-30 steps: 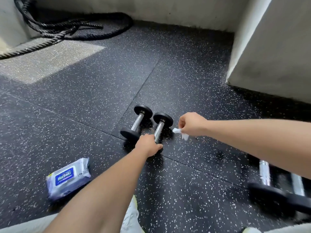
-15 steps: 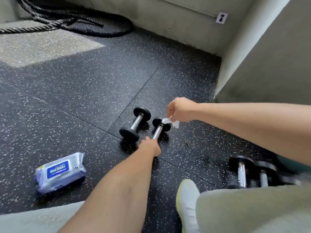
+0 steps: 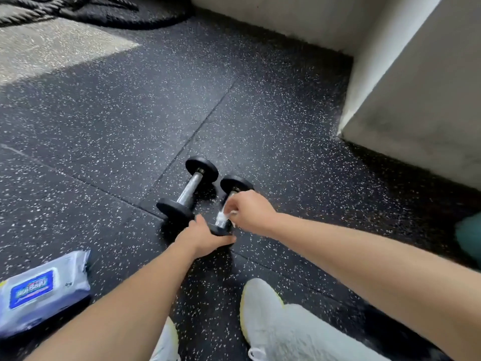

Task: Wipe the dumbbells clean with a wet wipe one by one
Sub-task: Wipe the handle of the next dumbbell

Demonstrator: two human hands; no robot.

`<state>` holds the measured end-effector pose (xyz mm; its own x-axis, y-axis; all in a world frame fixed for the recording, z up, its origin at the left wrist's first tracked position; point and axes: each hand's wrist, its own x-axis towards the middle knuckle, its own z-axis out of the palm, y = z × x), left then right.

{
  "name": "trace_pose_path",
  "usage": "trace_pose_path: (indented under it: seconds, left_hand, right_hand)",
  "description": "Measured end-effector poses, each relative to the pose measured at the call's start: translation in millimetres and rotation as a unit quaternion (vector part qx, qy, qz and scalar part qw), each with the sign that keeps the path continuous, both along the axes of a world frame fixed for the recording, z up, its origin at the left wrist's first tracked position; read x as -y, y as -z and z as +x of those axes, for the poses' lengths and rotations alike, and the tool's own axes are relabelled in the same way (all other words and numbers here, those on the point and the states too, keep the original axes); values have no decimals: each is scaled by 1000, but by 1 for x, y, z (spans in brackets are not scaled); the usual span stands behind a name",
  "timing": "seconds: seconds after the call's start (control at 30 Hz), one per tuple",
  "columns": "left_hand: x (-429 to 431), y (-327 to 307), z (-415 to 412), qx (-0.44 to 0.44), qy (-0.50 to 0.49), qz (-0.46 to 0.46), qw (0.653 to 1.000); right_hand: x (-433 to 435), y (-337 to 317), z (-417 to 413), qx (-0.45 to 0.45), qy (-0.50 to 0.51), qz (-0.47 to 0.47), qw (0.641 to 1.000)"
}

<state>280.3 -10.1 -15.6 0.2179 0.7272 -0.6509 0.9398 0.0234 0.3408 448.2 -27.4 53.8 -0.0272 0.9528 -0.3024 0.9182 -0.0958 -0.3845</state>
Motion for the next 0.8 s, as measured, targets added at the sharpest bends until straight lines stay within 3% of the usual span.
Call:
trace_pose_path:
  seconds: [0.13, 0.23, 0.37, 0.63, 0.8]
  left_hand:
    - [0, 9, 5, -23, -32, 23, 999]
    - [-9, 10, 9, -37, -25, 13, 999]
    - [-9, 16, 10, -33, -39, 11, 999]
    - [-8, 19, 8, -4, -47, -1, 999]
    - [-6, 14, 6, -10, -45, -9, 999]
  right_hand:
    - [0, 39, -6, -104, 65, 22, 992]
    - [3, 62, -10, -133, 89, 45, 986]
    - [9, 80, -1, -106, 88, 78, 987]
    - [8, 91, 6, -115, -49, 83, 989]
    - [-11, 92, -2, -84, -3, 137, 987]
